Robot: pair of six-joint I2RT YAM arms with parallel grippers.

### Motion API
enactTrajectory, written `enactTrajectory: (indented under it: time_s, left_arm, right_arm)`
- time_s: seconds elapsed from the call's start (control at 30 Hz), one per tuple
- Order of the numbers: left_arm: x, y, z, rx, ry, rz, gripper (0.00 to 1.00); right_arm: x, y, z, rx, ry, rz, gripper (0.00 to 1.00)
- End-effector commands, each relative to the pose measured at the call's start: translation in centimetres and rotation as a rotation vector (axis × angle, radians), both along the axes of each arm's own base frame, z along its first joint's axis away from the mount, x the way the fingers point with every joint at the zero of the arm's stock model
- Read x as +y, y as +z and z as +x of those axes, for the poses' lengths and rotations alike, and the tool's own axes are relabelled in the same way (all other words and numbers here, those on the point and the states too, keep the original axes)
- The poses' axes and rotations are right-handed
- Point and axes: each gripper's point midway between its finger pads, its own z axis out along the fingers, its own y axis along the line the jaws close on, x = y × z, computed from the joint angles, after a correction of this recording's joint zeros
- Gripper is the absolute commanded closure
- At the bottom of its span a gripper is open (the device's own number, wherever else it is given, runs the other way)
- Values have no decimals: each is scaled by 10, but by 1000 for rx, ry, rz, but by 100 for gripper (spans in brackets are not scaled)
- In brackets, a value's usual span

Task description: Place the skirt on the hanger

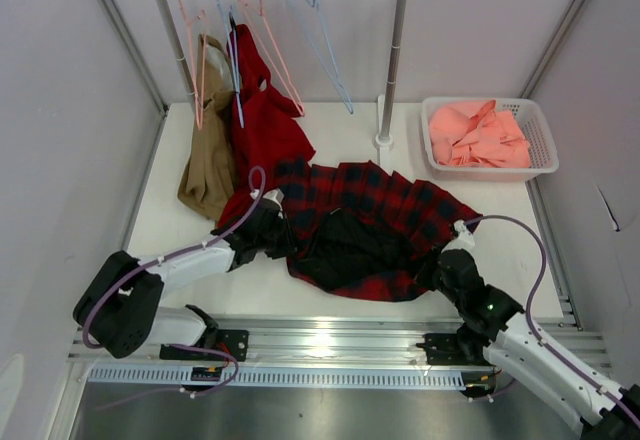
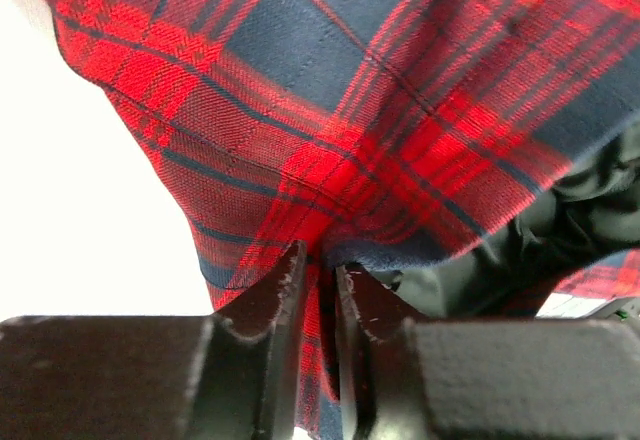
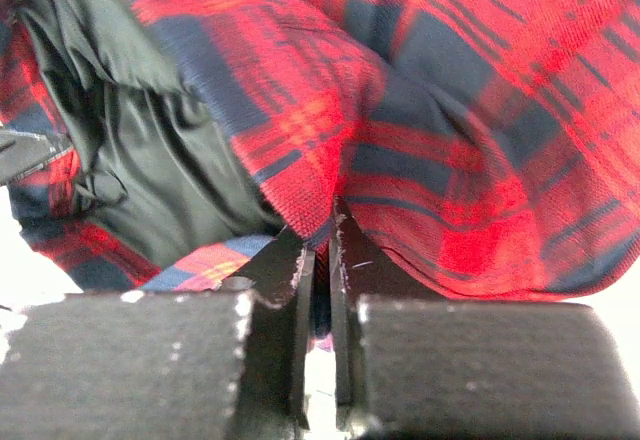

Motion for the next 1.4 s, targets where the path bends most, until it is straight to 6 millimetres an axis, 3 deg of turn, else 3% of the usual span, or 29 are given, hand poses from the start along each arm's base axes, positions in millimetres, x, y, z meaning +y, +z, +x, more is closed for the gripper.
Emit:
enactTrajectory:
  time_s: [0.0, 0.2, 0.23, 0.27, 0.33, 0.73, 0.93, 0.97, 1.03, 1.07, 1.17, 1.3, 1.37]
  left_arm:
    - [-3, 2, 8, -34, -15, 5, 76]
    - [-8, 16, 15, -74, -45, 29, 68]
    - [-7, 17, 13, -76, -56, 47, 66]
    - [-7, 20, 13, -84, -60, 53, 63]
    - [-9, 30, 16, -104, -81, 64, 60]
    - [-15, 92, 24, -226, -137, 64, 40]
    - [-15, 115, 22, -270, -160, 54, 37]
    - [-17, 131, 25, -304, -163, 39, 37]
    - [-16, 142, 25, -328, -160, 39, 37]
    - [-19, 167, 28, -381, -157, 11, 36]
    - [-18, 207, 33, -460, -141, -1, 36]
    - [-16, 301, 44, -642, -69, -50, 37]
    - [-13, 316, 45, -676, -39, -24, 38]
  right_arm:
    - [-6, -20, -18, 77, -39, 50, 91]
    - [-16, -27, -22, 144, -66, -25, 58]
    - [-16, -20, -19, 139, -72, -35, 58]
    - [-18, -23, -19, 154, -75, -67, 47]
    - [-17, -12, -15, 145, -70, -80, 39]
    - [-11, 37, -1, 60, -35, -100, 25]
    - [-8, 55, 5, 26, -16, -114, 24]
    - [-9, 57, 6, 23, -16, -117, 24]
    - [-7, 65, 9, 8, -11, -121, 24]
    - [-7, 67, 10, 5, -11, -126, 24]
    - [-5, 81, 14, -20, 1, -132, 24]
    - [-4, 96, 20, -45, 16, -144, 23]
    - [-3, 103, 23, -61, 25, -149, 23]
